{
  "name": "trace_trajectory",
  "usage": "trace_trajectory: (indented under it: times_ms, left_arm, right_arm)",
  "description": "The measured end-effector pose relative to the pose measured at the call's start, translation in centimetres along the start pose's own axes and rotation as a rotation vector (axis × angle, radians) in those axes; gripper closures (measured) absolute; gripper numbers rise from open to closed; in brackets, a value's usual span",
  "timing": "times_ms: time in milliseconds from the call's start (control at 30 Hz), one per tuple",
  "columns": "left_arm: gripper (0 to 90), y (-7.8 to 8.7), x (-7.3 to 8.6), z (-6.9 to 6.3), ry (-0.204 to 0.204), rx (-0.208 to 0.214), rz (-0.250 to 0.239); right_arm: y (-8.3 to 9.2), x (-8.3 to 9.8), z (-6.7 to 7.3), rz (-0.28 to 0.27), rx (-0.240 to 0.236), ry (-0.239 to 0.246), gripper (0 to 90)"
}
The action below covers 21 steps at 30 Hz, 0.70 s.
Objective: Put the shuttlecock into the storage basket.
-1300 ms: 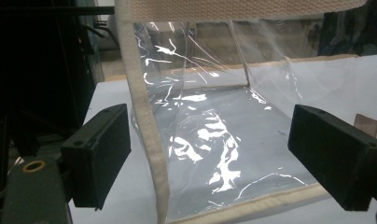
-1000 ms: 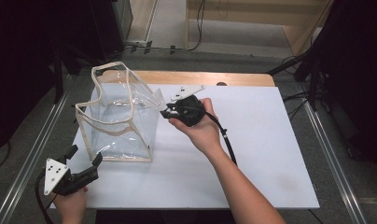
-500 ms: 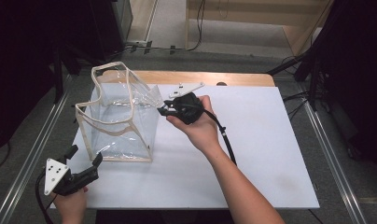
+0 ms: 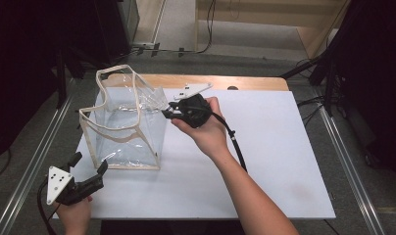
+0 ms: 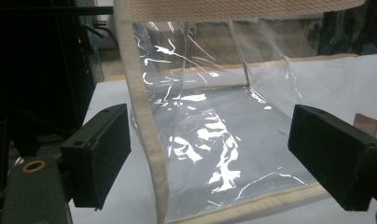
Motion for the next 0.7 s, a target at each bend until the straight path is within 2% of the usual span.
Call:
trace_trajectory:
  times_ms: [700]
  left_arm:
    - [13.7, 0.0, 0.0, -0.1, 0.0, -0.002, -0.001]
  right_arm:
    - [-0.1, -2.4, 0.9, -0.034, -0.013, 0.026, 63.1]
Point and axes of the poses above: each handheld gripper's, and its own axes: y roughly backward along the jaws, x roughly out of its underside, z roughly to its left, the point moved 1 cm from there along -y, roughly forward along the jaws, and after that the axes turned 9 degrees about y, right-handed, at the moved point
